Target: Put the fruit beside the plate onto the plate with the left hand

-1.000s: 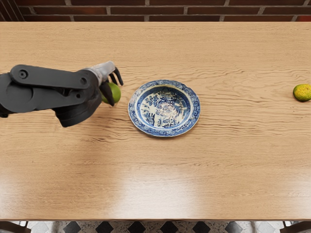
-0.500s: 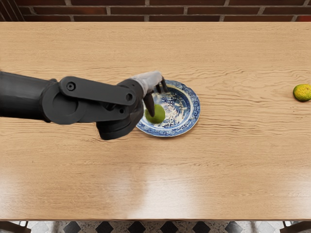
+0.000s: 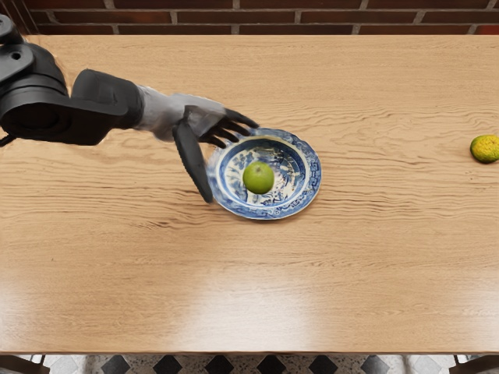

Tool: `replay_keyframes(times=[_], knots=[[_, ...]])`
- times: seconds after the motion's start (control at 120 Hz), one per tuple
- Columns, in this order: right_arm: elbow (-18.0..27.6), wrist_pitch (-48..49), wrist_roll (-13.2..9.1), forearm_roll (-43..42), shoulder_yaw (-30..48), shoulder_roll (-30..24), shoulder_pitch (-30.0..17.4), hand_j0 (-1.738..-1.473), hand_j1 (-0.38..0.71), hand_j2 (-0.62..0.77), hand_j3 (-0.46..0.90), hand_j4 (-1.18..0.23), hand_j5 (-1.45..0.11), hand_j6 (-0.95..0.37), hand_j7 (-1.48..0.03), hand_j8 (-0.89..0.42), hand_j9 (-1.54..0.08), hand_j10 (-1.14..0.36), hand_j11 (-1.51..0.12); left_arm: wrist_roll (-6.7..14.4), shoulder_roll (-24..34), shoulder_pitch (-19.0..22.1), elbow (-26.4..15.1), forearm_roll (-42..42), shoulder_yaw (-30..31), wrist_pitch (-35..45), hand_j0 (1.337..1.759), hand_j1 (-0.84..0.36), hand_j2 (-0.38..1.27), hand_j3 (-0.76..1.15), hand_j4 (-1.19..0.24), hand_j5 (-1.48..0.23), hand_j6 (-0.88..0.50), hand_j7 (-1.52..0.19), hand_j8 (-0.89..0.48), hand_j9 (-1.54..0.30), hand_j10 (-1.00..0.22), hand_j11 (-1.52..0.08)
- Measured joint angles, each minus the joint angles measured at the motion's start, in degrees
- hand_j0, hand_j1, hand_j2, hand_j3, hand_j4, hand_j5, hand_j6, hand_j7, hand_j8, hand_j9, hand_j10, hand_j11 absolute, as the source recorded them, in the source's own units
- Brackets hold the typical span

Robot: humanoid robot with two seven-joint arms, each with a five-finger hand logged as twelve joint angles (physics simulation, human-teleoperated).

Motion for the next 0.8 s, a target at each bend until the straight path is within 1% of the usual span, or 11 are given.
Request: replay_keyframes(times=[0.058,0.108,0.175,0.258,0.3,0.367,0.442,0.525,0.575,0.617,0.8], knots=[[0.0,0.0,0.0,0.0,0.0,0.0,0.0,-1.658,-0.33,0.0,0.0,-0.02,-0.02,-0.02,-0.02,-0.02,-0.02,-0.02,-0.02,0.0,4.41,0.47,0.02,-3.76,-4.37,-5.31,1.658,0.3,0.02,0.0,-0.04,-0.06,-0.04,-0.06,-0.04,-0.06,-0.04,-0.06],[0.0,0.0,0.0,0.0,0.0,0.0,0.0,-1.658,-0.33,0.0,0.0,-0.02,-0.02,-0.02,-0.02,-0.02,-0.02,-0.02,-0.02,0.0,7.62,3.44,0.04,-7.67,-6.72,-8.01,1.658,0.31,0.01,0.0,-0.04,-0.05,-0.03,-0.05,-0.03,-0.05,-0.04,-0.05],[0.0,0.0,0.0,0.0,0.0,0.0,0.0,-1.658,-0.33,0.0,0.0,-0.02,-0.02,-0.02,-0.02,-0.02,-0.02,-0.02,-0.02,0.0,9.32,6.62,0.06,-12.47,-8.53,-10.08,1.658,0.32,0.01,0.0,-0.03,-0.04,-0.03,-0.04,-0.03,-0.04,-0.03,-0.04],[0.0,0.0,0.0,0.0,0.0,0.0,0.0,-1.658,-0.33,0.0,0.0,-0.02,-0.02,-0.02,-0.02,-0.02,-0.02,-0.02,-0.02,0.0,13.88,9.42,0.08,-18.4,-9.63,-11.35,1.658,0.32,0.01,0.0,-0.02,-0.03,-0.02,-0.03,-0.02,-0.03,-0.02,-0.03],[0.0,0.0,0.0,0.0,0.0,0.0,0.0,-1.658,-0.33,0.0,0.0,-0.02,-0.02,-0.02,-0.02,-0.02,-0.02,-0.02,-0.02,0.0,14.93,11.11,0.11,-20.64,-9.93,-11.7,1.658,0.32,0.01,0.0,-0.02,-0.03,-0.02,-0.03,-0.02,-0.03,-0.02,-0.03],[0.0,0.0,0.0,0.0,0.0,0.0,0.0,-1.658,-0.33,0.0,0.0,-0.02,-0.02,-0.02,-0.02,-0.02,-0.02,-0.02,-0.02,0.0,15.94,13.56,0.69,-23.21,-10.22,-12.03,1.658,0.33,0.01,0.0,-0.02,-0.02,-0.02,-0.02,-0.02,-0.02,-0.02,-0.02],[0.0,0.0,0.0,0.0,0.0,0.0,0.0,-1.658,-0.33,0.0,0.0,-0.02,-0.02,-0.02,-0.02,-0.02,-0.02,-0.02,-0.02,0.0,19.18,16.73,1.62,-25.6,-10.39,-12.22,1.658,0.33,0.0,0.0,-0.02,-0.02,-0.02,-0.02,-0.02,-0.02,-0.02,-0.02],[0.0,0.0,0.0,0.0,0.0,0.0,0.0,-1.658,-0.33,0.0,0.0,-0.02,-0.02,-0.02,-0.02,-0.02,-0.02,-0.02,-0.02,0.0,21.6,18.93,3.06,-27.62,-10.45,-12.33,1.658,0.33,0.0,0.0,-0.01,-0.02,-0.01,-0.02,-0.01,-0.02,-0.01,-0.02],[0.0,0.0,0.0,0.0,0.0,0.0,0.0,-1.658,-0.33,0.0,0.0,-0.02,-0.02,-0.02,-0.02,-0.02,-0.02,-0.02,-0.02,0.0,24.66,19.23,4.01,-29.53,-10.45,-12.38,1.658,0.33,0.0,0.0,-0.01,-0.02,-0.01,-0.02,-0.01,-0.02,-0.01,-0.02],[0.01,0.0,0.0,0.0,0.0,0.0,0.0,-1.658,-0.33,0.0,0.0,-0.02,-0.02,-0.02,-0.02,-0.02,-0.02,-0.02,-0.02,0.0,26.09,19.23,4.58,-30.92,-10.45,-12.39,1.658,0.34,0.0,0.0,-0.01,-0.02,-0.01,-0.02,-0.01,-0.02,-0.01,-0.02],[0.07,0.0,0.0,0.0,0.0,0.0,0.0,-1.658,-0.33,0.0,0.0,-0.02,-0.02,-0.02,-0.02,-0.02,-0.02,-0.02,-0.02,0.0,26.27,19.25,6.38,-33.24,-10.45,-12.43,1.658,0.34,0.0,0.0,-0.01,-0.01,-0.01,-0.01,-0.01,-0.01,-0.01,-0.01]])
